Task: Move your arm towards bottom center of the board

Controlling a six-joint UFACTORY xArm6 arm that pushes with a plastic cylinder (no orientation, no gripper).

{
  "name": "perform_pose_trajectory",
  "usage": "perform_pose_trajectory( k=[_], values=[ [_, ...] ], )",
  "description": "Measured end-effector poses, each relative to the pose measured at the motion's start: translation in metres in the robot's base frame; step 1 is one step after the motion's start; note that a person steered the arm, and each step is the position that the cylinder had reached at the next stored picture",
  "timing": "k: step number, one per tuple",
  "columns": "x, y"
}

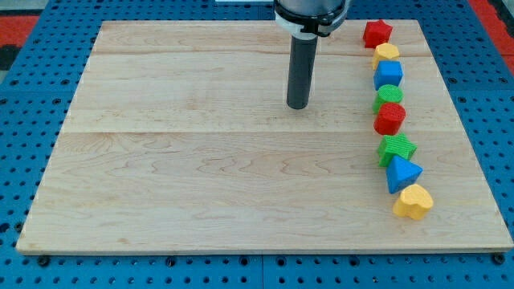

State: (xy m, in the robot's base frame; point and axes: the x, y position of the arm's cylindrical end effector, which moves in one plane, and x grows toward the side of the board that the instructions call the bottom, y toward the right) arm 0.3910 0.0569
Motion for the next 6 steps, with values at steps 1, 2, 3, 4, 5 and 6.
perform_pose_trajectory(
  k=[1,2,3,4,5,6],
  values=[
    [0.000,0.000],
    [0.024,-0.008],
    [0.085,-0.021],
    [0.132,-0.054],
    [0.137,-0.054],
    [0.141,-0.050]
  ],
)
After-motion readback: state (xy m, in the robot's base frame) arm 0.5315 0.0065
